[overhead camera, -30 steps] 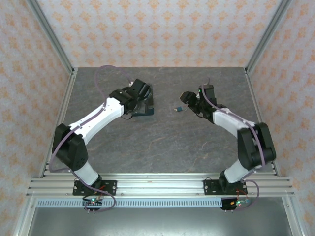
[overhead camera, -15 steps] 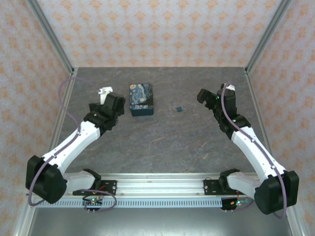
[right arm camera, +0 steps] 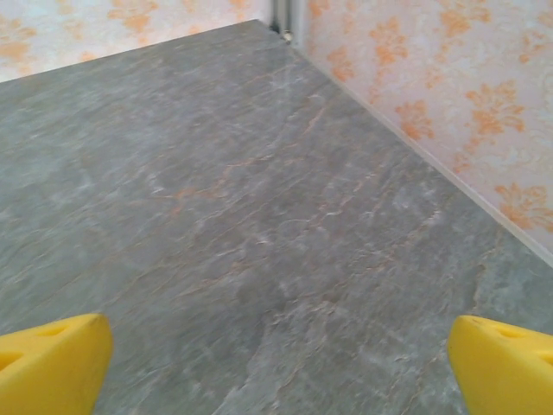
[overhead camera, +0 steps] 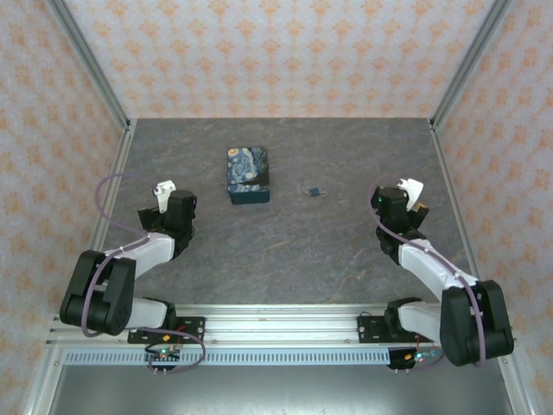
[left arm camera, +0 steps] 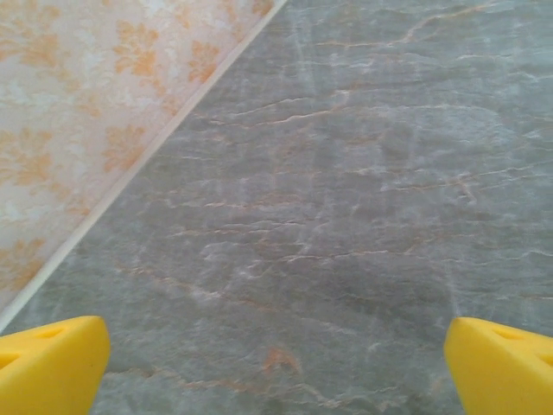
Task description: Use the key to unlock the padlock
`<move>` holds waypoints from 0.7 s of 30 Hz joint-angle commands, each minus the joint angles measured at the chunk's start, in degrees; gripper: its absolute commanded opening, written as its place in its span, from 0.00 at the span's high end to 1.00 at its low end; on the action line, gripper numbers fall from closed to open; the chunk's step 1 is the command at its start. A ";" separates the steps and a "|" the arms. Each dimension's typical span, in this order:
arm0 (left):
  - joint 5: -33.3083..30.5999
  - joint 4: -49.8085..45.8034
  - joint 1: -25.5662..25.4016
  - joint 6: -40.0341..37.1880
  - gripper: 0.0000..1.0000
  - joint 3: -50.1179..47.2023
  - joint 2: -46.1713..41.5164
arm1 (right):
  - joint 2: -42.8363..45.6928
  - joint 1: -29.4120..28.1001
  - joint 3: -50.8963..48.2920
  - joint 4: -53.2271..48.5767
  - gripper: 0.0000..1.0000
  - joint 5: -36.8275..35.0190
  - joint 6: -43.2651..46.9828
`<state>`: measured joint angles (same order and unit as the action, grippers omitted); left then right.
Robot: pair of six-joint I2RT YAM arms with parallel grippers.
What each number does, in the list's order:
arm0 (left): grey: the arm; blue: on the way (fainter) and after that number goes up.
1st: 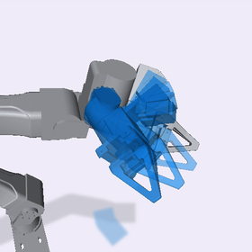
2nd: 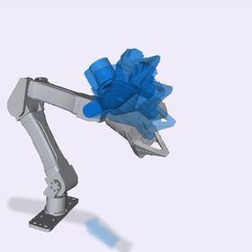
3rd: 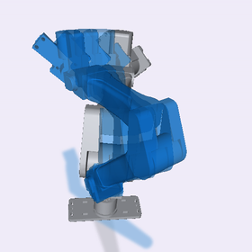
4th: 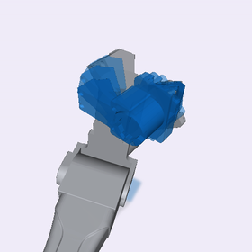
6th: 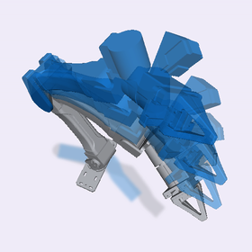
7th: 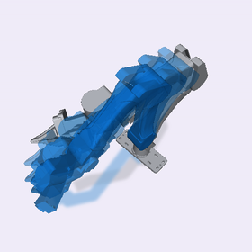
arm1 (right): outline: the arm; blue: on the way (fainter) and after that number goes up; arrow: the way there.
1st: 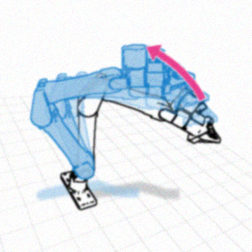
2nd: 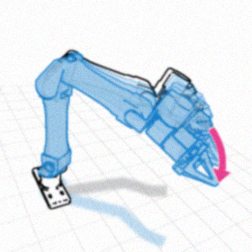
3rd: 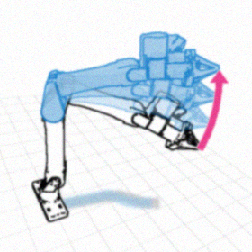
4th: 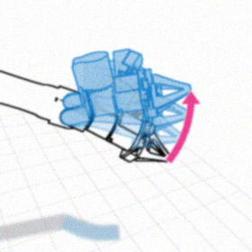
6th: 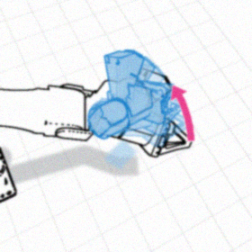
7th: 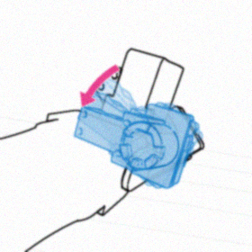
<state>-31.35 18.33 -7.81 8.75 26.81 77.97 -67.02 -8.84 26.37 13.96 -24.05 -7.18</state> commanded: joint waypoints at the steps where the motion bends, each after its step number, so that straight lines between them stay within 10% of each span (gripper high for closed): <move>1: 5.00 15.50 1.62 -4.80 0.00 -0.63 0.88 | -4.31 3.23 -3.04 13.92 0.01 -0.21 1.84; 10: 21.35 19.48 6.19 -6.14 0.00 -1.26 4.44 | -22.54 6.24 -9.55 48.38 0.01 16.23 9.26; 12: 24.78 22.32 6.15 -7.57 0.00 -1.53 6.79 | -18.88 6.62 -5.50 33.97 0.00 19.13 9.18; 21: 28.78 23.09 6.01 -9.38 0.00 -1.67 7.89 | -20.78 7.92 -2.89 32.62 0.01 22.95 9.43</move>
<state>-4.19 38.46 -1.67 0.97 25.67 85.78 -87.92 -1.28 23.38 45.91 -2.94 1.23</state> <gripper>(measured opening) 0.996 0.993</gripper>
